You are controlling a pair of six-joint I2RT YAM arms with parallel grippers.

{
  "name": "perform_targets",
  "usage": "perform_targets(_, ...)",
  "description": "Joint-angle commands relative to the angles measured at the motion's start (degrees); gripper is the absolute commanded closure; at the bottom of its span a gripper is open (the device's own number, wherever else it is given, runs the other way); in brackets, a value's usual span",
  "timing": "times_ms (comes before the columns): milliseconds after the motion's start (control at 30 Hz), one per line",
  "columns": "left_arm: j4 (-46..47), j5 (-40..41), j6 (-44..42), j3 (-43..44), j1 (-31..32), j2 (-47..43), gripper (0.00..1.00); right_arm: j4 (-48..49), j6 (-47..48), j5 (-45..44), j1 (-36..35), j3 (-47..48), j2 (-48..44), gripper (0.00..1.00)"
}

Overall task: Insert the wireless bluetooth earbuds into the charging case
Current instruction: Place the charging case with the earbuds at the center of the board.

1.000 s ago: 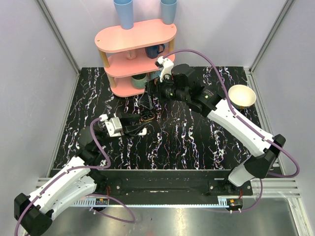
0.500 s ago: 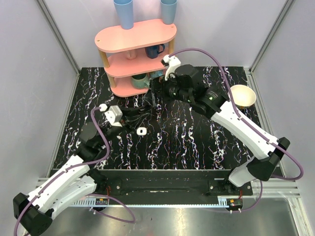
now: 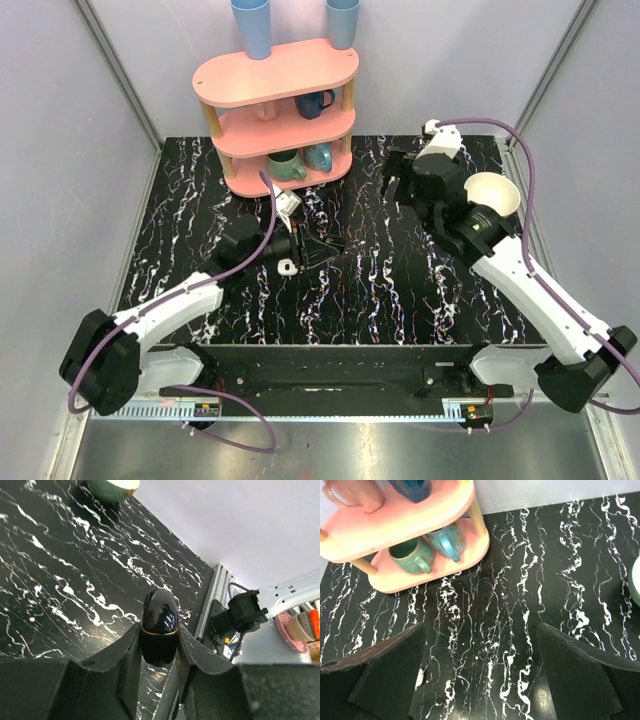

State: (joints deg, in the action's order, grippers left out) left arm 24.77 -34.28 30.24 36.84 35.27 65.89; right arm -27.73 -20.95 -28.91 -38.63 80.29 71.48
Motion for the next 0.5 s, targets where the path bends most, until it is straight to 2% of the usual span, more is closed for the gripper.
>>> perform_targets(0, 5.45, -1.4, 7.2, 1.39, -0.2, 3.27, 1.0, 2.15, -4.45, 0.33, 1.36, -3.91, -4.33, 0.0)
perform_targets(167, 12.3, 3.52, 15.96, -0.98, -0.2, 11.44, 1.0, 1.97, -7.61, 2.62, 1.89, -6.11, -4.34, 0.0)
perform_targets(267, 16.7, 5.71, 18.27, -2.12, -0.11, 16.72, 1.0, 1.97, -8.67, 4.91, 1.89, -6.11, -3.72, 0.0)
perform_targets(367, 6.48, 8.43, 12.68, 1.73, 1.38, 20.59, 1.0, 2.06, -9.2, 7.02, 1.89, -6.37, -3.46, 0.0)
perform_targets(467, 5.72, 8.8, 12.82, 4.02, 1.91, 24.54, 1.0, 2.15, -8.93, 8.25, 1.98, -6.81, -3.19, 0.0)
